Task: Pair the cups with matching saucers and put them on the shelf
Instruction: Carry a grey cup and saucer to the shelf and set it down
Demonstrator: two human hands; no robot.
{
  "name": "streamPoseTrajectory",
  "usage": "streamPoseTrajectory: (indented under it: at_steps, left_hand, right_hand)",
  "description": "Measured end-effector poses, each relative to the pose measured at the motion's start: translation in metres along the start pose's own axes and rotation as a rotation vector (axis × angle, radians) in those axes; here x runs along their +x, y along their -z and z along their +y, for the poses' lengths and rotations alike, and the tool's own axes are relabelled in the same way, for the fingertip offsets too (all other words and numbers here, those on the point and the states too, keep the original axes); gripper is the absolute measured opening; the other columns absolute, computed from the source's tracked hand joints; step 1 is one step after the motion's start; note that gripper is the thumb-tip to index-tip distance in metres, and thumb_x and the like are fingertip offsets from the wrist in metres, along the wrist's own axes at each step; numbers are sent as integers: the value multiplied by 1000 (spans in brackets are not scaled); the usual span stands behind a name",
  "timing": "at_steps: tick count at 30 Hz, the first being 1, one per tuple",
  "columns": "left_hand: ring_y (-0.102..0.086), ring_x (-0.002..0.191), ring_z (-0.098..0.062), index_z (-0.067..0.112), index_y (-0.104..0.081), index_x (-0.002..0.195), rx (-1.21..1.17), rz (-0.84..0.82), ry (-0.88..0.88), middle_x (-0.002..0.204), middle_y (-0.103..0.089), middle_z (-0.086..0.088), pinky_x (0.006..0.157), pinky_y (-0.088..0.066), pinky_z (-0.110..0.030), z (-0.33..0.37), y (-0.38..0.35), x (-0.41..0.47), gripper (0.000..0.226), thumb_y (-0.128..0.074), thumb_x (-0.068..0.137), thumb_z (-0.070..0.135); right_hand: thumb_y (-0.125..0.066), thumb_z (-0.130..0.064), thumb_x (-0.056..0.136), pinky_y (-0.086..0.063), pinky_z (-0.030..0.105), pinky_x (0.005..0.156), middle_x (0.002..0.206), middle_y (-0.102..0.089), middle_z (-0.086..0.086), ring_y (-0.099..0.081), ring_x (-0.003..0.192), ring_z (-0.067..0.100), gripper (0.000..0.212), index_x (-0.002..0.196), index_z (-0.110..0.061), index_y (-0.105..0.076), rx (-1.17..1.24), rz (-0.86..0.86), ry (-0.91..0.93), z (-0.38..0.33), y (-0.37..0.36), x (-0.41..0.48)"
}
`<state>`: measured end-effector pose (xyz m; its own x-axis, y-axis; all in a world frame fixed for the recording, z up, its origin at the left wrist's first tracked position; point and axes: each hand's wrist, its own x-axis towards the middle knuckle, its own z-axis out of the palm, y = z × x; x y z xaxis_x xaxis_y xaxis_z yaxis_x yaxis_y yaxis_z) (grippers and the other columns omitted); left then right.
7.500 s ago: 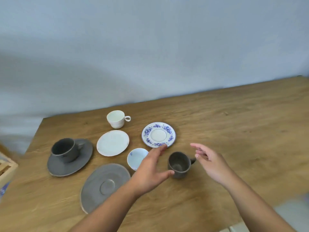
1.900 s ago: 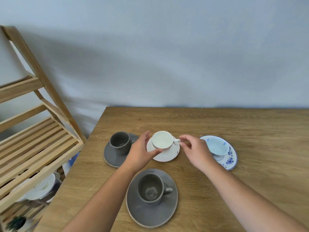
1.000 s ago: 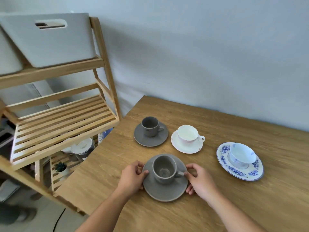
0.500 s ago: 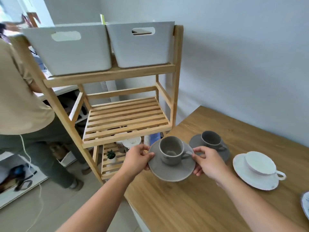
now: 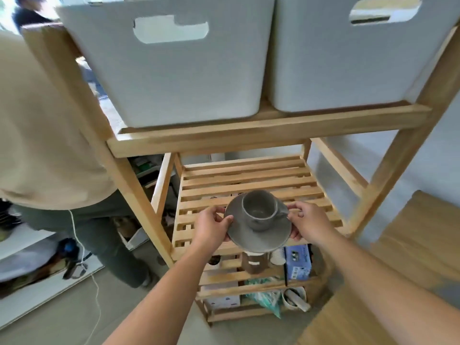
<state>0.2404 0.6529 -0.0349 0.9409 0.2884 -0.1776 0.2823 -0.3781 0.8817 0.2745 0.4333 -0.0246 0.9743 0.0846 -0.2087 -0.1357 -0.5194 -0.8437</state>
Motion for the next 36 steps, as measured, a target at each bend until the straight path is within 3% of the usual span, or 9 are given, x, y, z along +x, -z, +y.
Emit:
streamPoseTrajectory:
  at_steps: [6, 13, 17, 20, 22, 26, 30, 33, 36]
  left_hand:
    - [-68, 81, -18, 13, -60, 110, -36, 118, 72, 96, -69, -8, 56, -55, -22, -34, 10, 73, 21, -62, 90, 20]
    - [-65, 67, -17, 15, -59, 104, -35, 190, 146, 93, -69, -9, 40, -43, -13, -55, 10, 103, 14, -61, 91, 20]
    - [-69, 75, -20, 17, -59, 99, -1, 224, 220, 93, -68, -4, 42, -40, -15, -59, 7, 109, 12, -63, 90, 24]
    - [-69, 75, -20, 17, -59, 101, 23, 231, 240, 95, -67, -4, 46, -41, -19, -61, 6, 112, 16, -64, 89, 27]
    - [-69, 75, -20, 17, -59, 104, 63, 230, 245, 95, -68, -3, 48, -41, -21, -62, 7, 113, 20, -64, 89, 29]
    - [-64, 99, -22, 15, -52, 125, 287, 275, 156, 117, -62, -5, 78, -55, -35, -67, 6, 104, 43, -62, 88, 35]
    - [-30, 141, -17, 22, -27, 147, 526, 237, -119, 153, -32, 1, 116, -29, -36, -80, -3, 75, 71, -56, 88, 48]
    - [-5, 150, -14, 23, -8, 152, 633, 118, -177, 163, -8, 4, 120, -9, -33, -94, -10, 66, 79, -42, 91, 58]
    - [0, 150, -13, 20, -4, 153, 668, 100, -184, 164, -2, 3, 117, -3, -28, -101, -12, 73, 79, -34, 92, 60]
  right_hand:
    - [-52, -12, 93, -48, 22, 47, 79, -68, 11, -61, 58, 17, 29, 121, -16, -58, -48, -23, -15, -11, -56, 82]
    - [-50, -9, 93, -45, 15, 38, 101, -65, 19, -57, 61, 17, 28, 117, -14, -62, -70, -17, -25, -10, -89, 128]
    - [-55, -14, 91, -57, 35, 66, 89, -64, 6, -60, 73, 21, 26, 115, -18, -64, -142, 3, -6, -7, -98, 141]
    - [-56, -15, 90, -56, 38, 73, 78, -59, -2, -58, 73, 19, 27, 116, -17, -65, -199, 7, 21, -8, -101, 146]
    - [-56, -16, 91, -56, 39, 79, 87, -61, 0, -59, 81, 21, 29, 119, -16, -63, -226, 4, 25, -12, -102, 146]
    - [-55, -21, 91, -51, 33, 85, 126, -56, 7, -57, 105, 24, 36, 127, -16, -56, -264, 72, 56, -13, -105, 126]
    - [-54, -32, 91, -33, 33, 108, 148, -39, -2, -36, 135, 17, 53, 141, -21, -38, -370, 63, 191, 5, -111, 81]
    - [-50, -44, 90, -16, 36, 117, 158, -20, -5, -14, 146, 14, 66, 147, -22, -24, -549, -24, 224, 18, -120, 70]
    - [-50, -44, 90, -14, 37, 118, 160, -12, -6, -9, 147, 13, 68, 148, -22, -21, -584, -27, 231, 18, -124, 77]
